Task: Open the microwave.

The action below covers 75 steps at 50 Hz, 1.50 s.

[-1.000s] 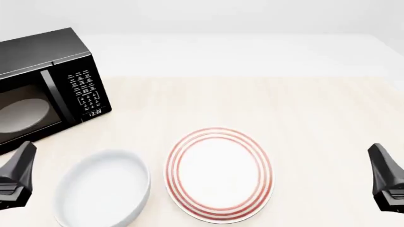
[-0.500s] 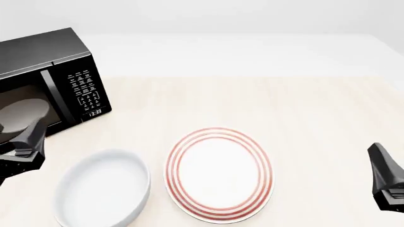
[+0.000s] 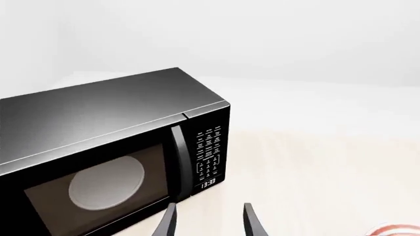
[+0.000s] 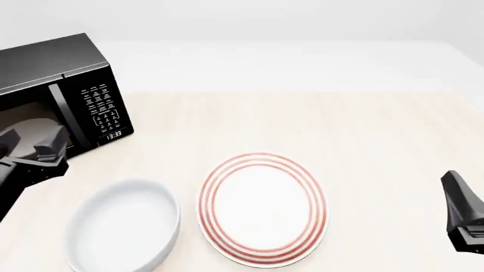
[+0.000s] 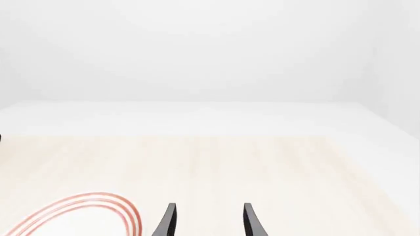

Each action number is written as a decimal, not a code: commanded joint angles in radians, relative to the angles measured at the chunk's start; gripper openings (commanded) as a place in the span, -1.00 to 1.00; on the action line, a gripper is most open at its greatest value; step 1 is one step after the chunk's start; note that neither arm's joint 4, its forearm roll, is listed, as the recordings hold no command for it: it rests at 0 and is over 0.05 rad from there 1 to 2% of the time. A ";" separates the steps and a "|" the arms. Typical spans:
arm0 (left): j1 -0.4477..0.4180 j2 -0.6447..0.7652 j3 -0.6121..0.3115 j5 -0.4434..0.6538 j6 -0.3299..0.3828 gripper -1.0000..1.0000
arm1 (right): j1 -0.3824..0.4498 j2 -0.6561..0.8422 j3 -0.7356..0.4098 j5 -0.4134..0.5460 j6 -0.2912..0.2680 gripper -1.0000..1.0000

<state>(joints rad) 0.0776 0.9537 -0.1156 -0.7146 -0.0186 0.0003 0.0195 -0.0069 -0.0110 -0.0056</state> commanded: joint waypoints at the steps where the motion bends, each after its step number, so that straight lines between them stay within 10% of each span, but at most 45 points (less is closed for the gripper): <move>1: 0.026 0.148 -0.030 -0.094 0.005 1.00 | 0.000 0.000 0.000 0.001 0.000 1.00; 75: 0.056 0.533 -0.198 -0.276 0.030 1.00 | 0.000 0.000 0.000 0.001 0.000 1.00</move>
<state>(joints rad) 0.1275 1.4515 -0.2971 -0.9784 0.0093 0.0002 0.0191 -0.0072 -0.0104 -0.0057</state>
